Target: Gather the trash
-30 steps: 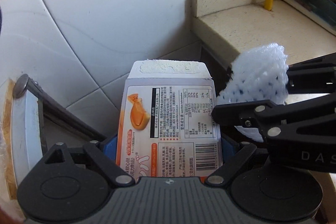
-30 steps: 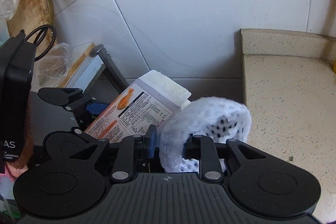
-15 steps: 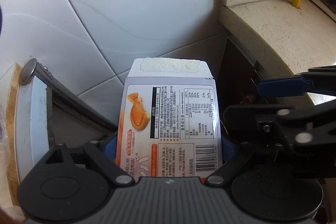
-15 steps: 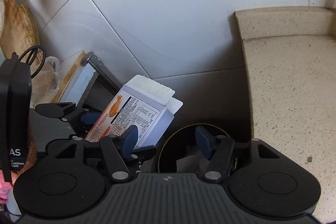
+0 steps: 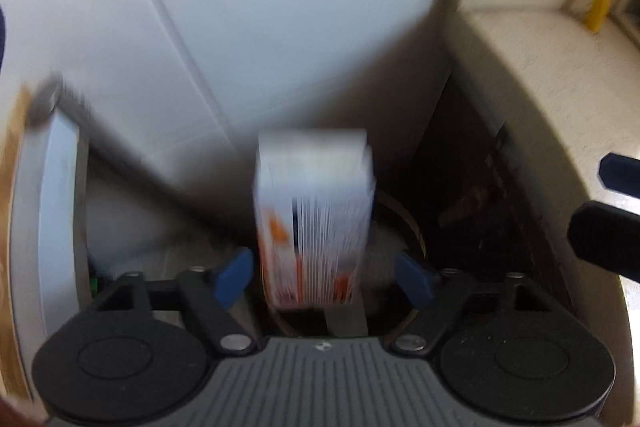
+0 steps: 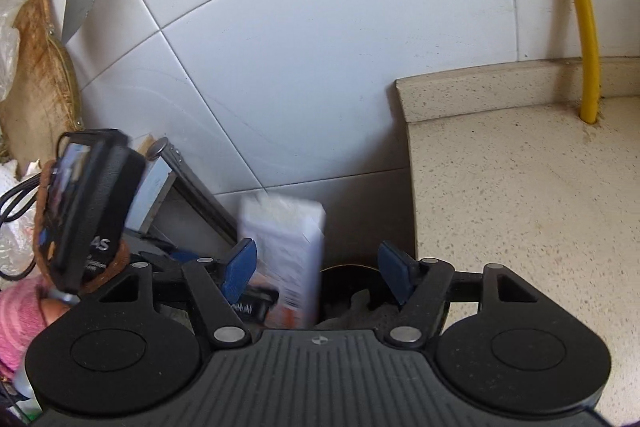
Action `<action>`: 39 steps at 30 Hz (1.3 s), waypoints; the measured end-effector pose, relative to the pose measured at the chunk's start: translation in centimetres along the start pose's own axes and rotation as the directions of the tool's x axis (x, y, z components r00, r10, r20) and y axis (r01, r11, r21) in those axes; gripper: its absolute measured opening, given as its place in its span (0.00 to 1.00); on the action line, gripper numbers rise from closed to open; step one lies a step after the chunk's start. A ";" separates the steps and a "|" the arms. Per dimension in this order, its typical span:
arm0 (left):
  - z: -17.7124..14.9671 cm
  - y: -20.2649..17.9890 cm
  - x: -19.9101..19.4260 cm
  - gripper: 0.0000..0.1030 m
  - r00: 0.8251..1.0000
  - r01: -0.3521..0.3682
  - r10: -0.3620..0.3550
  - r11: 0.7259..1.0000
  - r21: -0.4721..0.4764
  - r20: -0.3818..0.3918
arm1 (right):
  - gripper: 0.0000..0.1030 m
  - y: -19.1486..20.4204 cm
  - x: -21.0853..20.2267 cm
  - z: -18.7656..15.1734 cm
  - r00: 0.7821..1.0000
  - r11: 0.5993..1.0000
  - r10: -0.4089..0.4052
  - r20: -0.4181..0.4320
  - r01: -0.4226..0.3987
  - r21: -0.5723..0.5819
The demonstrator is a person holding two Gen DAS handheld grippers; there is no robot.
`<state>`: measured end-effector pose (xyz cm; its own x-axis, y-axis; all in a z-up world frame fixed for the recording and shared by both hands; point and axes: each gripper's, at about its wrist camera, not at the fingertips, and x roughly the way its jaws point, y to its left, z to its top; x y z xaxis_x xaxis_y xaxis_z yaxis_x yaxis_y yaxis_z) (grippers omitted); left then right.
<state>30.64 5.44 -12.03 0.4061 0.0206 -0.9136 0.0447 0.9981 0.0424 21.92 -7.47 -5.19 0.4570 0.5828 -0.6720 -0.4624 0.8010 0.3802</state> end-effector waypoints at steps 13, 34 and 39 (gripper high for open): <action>-2.5 0.3 -6.7 0.77 0.993 0.010 0.012 0.984 -0.179 0.122 | 0.80 1.3 -3.0 -1.0 0.985 0.989 -0.144 0.099 0.146 -0.010; -7.7 -0.1 -11.0 0.82 0.976 -0.036 0.087 0.968 -0.248 0.199 | 0.84 4.2 -4.2 -4.3 0.957 0.961 -0.278 0.084 0.276 0.035; -9.1 0.3 -10.8 0.82 0.980 -0.053 0.101 0.964 -0.262 0.174 | 0.85 4.4 -3.9 -4.9 0.963 0.964 -0.265 0.050 0.263 0.029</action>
<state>17.96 6.03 -5.79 0.5610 0.1112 -0.8203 -0.2173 0.9760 -0.0163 14.37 -6.85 -3.98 0.6003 0.3561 -0.7161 -0.3033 0.9299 0.2081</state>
